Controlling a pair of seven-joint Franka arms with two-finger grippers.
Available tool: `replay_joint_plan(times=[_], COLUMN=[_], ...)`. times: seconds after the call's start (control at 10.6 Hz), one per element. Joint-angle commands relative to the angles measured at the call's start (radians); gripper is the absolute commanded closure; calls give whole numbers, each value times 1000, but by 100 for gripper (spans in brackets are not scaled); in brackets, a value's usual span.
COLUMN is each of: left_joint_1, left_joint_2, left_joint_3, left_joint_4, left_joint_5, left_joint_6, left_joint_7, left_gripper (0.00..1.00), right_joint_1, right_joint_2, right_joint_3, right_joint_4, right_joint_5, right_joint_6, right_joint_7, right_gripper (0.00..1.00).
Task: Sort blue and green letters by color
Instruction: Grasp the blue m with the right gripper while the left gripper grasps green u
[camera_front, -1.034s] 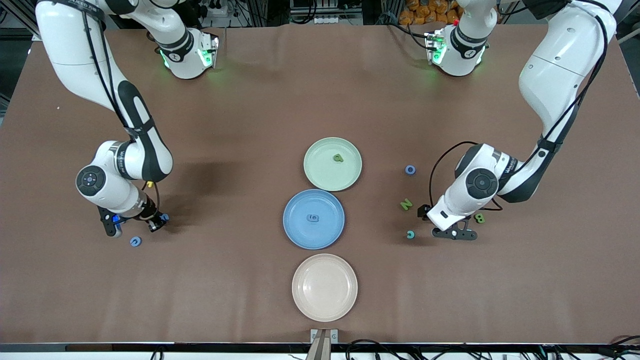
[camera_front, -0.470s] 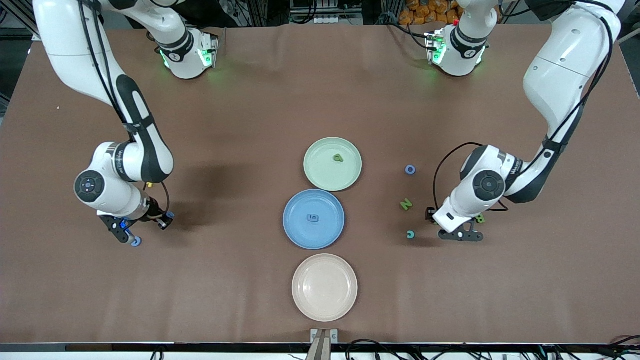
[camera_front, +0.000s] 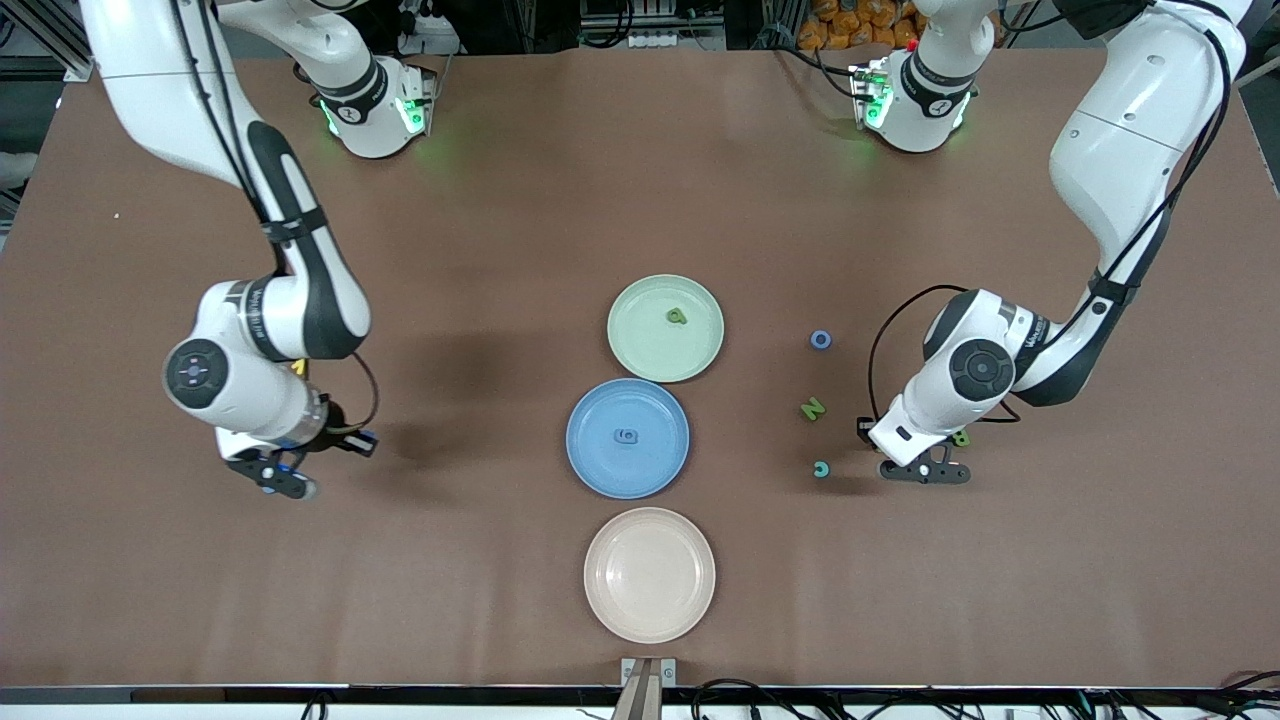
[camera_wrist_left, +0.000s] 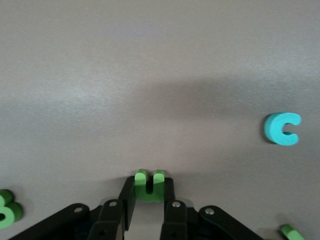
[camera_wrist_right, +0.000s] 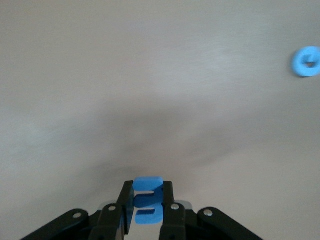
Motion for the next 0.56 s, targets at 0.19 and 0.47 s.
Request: replay_joint_plan(times=[0.19, 0.47], left_joint_1=[-61, -211], left_joint_2=[-32, -45], left_joint_3=[-115, -161], left_joint_4=[0, 2], left_joint_5=[10, 10], left_joint_6=[-32, -85], left_joint_7=[-256, -493], left_gripper=[100, 100], right_joint_1=[127, 220], right_joint_2=[8, 52], right_joint_3=[32, 50], right_joint_4=[92, 148], right_joint_5=[6, 12], right_joint_6=[-5, 71], right_joint_7=[-142, -138], right_gripper=[92, 92])
